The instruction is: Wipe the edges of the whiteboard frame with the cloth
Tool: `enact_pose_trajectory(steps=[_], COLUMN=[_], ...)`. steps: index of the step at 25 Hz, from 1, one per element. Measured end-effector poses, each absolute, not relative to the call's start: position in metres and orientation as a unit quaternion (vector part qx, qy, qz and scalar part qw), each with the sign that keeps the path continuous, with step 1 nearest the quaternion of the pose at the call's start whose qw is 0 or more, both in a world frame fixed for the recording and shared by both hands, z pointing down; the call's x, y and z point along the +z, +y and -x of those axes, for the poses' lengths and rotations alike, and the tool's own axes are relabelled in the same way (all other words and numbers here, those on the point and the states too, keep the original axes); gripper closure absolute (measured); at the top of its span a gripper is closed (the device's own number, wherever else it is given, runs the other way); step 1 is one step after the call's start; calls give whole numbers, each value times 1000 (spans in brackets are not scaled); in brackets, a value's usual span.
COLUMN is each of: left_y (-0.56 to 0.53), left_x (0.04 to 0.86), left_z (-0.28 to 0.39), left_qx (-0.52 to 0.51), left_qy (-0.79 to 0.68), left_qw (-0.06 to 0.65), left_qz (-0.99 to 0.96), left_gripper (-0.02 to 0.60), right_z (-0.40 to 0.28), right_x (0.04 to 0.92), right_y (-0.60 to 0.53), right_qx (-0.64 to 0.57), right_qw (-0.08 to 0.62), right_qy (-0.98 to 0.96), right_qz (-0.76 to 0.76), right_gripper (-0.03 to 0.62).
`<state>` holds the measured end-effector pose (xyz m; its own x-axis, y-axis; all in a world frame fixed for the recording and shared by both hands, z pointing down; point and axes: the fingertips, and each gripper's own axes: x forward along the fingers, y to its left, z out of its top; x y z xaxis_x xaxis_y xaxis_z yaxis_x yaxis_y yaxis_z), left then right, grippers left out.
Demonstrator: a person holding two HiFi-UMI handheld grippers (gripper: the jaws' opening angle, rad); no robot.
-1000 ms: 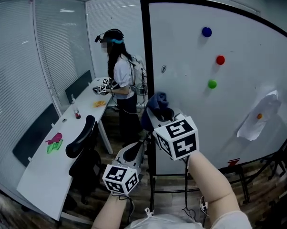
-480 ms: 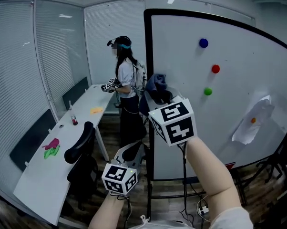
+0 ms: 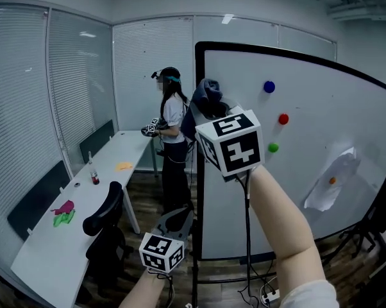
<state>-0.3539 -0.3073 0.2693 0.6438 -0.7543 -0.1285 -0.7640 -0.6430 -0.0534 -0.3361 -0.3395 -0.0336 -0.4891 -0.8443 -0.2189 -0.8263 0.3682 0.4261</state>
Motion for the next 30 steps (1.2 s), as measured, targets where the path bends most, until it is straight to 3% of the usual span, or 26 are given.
enact_pose_trajectory(steps=[19, 30], left_y=[-311, -310], left_x=[270, 259], left_z=[325, 245], left_qx=[40, 38], left_qy=[415, 422], left_qw=[48, 66], left_qz=[908, 903], left_gripper=[563, 563], right_z=[339, 251], right_x=[-149, -167], right_y=[-332, -324], right_qx=[-302, -320], right_qw=[-27, -37], right_qy=[-805, -791], right_qz=[-510, -521], right_gripper=[525, 525])
